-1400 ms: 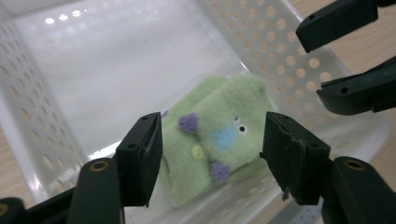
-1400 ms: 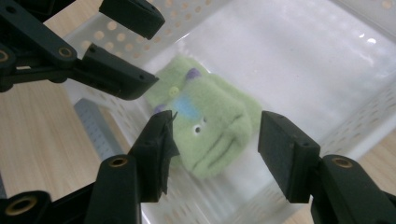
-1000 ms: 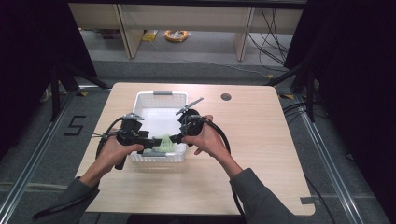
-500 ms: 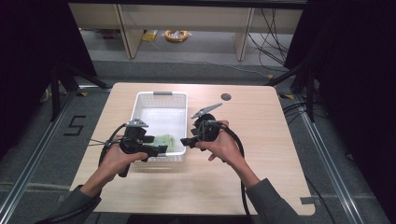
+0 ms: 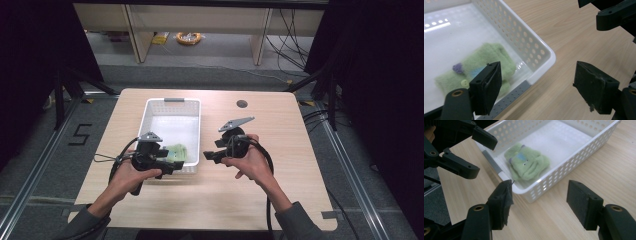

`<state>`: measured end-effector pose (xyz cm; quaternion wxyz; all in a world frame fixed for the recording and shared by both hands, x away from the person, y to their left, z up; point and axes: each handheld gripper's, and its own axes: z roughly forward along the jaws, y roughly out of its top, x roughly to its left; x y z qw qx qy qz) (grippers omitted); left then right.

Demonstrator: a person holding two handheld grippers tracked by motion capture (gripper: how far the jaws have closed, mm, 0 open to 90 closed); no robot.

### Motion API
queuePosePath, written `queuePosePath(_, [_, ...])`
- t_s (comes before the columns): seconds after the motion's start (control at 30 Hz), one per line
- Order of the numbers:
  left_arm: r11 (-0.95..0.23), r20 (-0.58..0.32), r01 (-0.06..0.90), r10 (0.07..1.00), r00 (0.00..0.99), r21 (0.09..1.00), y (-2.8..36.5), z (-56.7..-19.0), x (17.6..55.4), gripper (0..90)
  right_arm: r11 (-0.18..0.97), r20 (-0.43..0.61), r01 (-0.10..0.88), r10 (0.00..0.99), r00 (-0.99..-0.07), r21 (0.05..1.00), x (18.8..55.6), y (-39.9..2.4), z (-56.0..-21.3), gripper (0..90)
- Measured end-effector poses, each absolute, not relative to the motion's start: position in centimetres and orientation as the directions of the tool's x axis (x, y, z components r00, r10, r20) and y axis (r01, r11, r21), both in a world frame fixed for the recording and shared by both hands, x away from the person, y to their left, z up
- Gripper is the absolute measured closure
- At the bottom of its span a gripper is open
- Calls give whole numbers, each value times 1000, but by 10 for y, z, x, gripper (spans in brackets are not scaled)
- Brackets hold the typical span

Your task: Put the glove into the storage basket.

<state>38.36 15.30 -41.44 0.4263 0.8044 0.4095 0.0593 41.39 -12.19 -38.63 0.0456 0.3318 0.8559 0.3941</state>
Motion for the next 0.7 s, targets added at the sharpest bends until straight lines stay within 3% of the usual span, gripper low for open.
queuePosePath(0.7, [-305, -253, 566, 667, 701, 766, 134, -426, 359, 197, 411, 184, 522, 626, -757, 748, 383, -156, -410, 362])
